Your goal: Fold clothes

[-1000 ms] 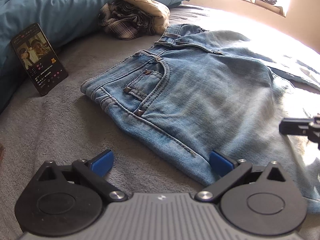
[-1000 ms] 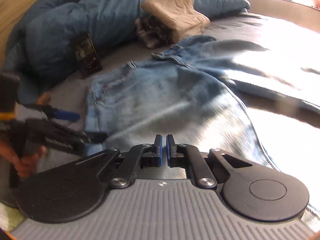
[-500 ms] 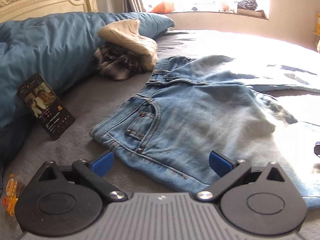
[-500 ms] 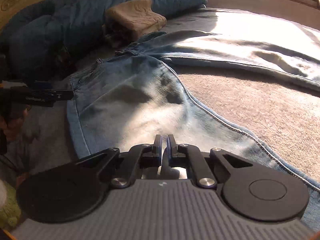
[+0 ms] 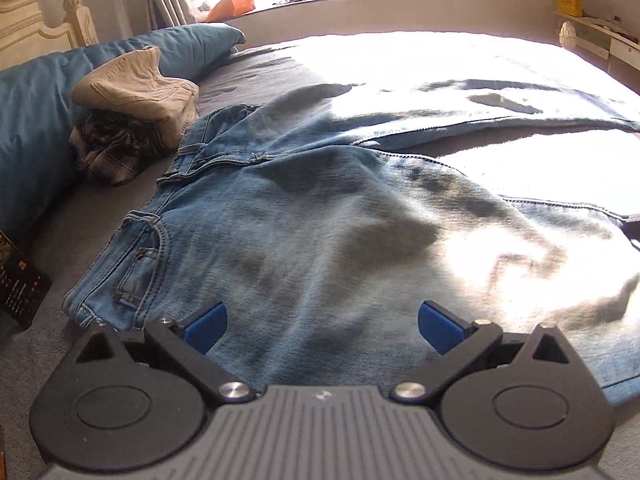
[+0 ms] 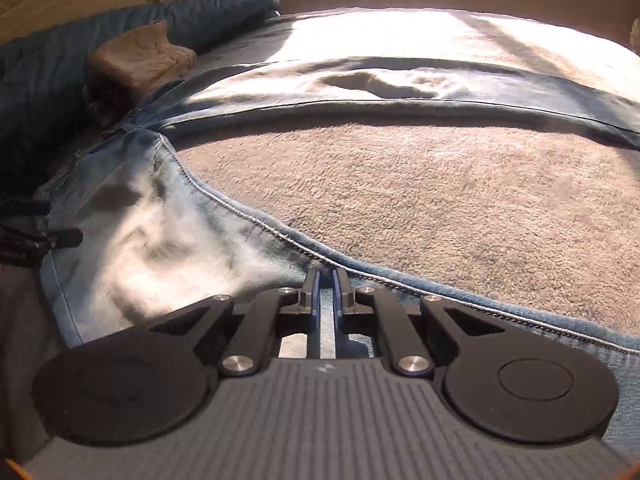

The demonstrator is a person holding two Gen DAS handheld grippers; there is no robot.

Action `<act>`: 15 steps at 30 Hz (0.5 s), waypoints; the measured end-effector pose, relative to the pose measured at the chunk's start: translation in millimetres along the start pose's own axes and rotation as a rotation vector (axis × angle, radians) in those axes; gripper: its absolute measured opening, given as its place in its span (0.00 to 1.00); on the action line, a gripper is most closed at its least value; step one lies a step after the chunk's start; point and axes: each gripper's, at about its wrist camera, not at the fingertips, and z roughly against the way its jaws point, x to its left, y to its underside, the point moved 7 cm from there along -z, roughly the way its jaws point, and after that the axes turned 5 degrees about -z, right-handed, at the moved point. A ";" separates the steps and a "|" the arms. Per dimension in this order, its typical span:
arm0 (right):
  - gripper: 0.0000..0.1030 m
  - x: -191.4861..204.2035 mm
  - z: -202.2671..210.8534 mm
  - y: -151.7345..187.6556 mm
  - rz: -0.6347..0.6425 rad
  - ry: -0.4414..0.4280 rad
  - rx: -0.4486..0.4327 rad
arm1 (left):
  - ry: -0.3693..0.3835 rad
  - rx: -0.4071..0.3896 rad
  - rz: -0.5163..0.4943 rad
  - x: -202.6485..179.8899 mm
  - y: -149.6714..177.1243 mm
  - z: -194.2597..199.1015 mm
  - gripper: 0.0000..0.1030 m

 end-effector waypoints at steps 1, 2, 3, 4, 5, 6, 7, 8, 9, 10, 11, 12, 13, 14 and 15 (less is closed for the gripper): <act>0.09 2.1 4.8 -5.9 0.015 -0.003 -0.029 | -0.003 0.011 0.002 -0.1 1.6 -1.3 0.99; 0.09 7.7 8.4 -9.4 0.037 -0.019 -0.047 | -0.005 0.019 0.004 0.2 3.8 -1.7 0.99; 0.09 19.9 9.7 -8.1 0.075 -0.063 -0.043 | -0.009 0.027 0.005 1.0 5.8 -2.3 0.99; 0.09 32.1 11.1 -6.6 0.112 -0.106 -0.038 | -0.013 0.034 0.007 2.0 7.9 -2.9 0.99; 0.09 43.5 10.6 -3.9 0.147 -0.146 -0.028 | -0.015 0.039 0.011 3.3 9.1 -3.0 0.99; 0.09 51.7 4.5 1.0 0.175 -0.165 -0.007 | -0.016 0.042 0.016 4.6 10.1 -3.0 0.99; 0.07 56.5 -4.7 5.7 0.202 -0.157 0.015 | -0.017 0.046 0.021 5.9 11.1 -3.0 0.99; 0.07 58.1 -13.8 8.7 0.218 -0.143 0.029 | -0.019 0.048 0.024 6.8 11.4 -3.2 0.99; 0.07 53.8 -22.8 8.6 0.214 -0.119 0.027 | -0.022 0.049 0.025 7.3 11.6 -3.5 0.99; 0.06 48.3 -29.5 6.3 0.194 -0.105 0.017 | -0.023 0.049 0.025 7.7 11.9 -3.6 0.99; 0.04 42.6 -30.0 -0.6 0.158 -0.100 -0.006 | -0.025 0.049 0.024 7.8 12.3 -3.5 0.99; 0.02 40.7 -27.5 -7.8 0.149 -0.080 -0.027 | -0.026 0.049 0.024 7.8 12.7 -3.5 0.99; 0.06 38.7 -24.9 -14.9 0.139 -0.059 -0.047 | -0.027 0.048 0.023 7.9 13.2 -3.4 0.99; 0.08 40.0 -22.2 -20.0 0.138 -0.058 -0.059 | -0.026 0.049 0.024 7.8 13.7 -3.6 0.99; 0.08 47.6 -19.2 -21.1 0.153 -0.094 -0.055 | -0.025 0.050 0.027 8.0 14.1 -3.9 1.00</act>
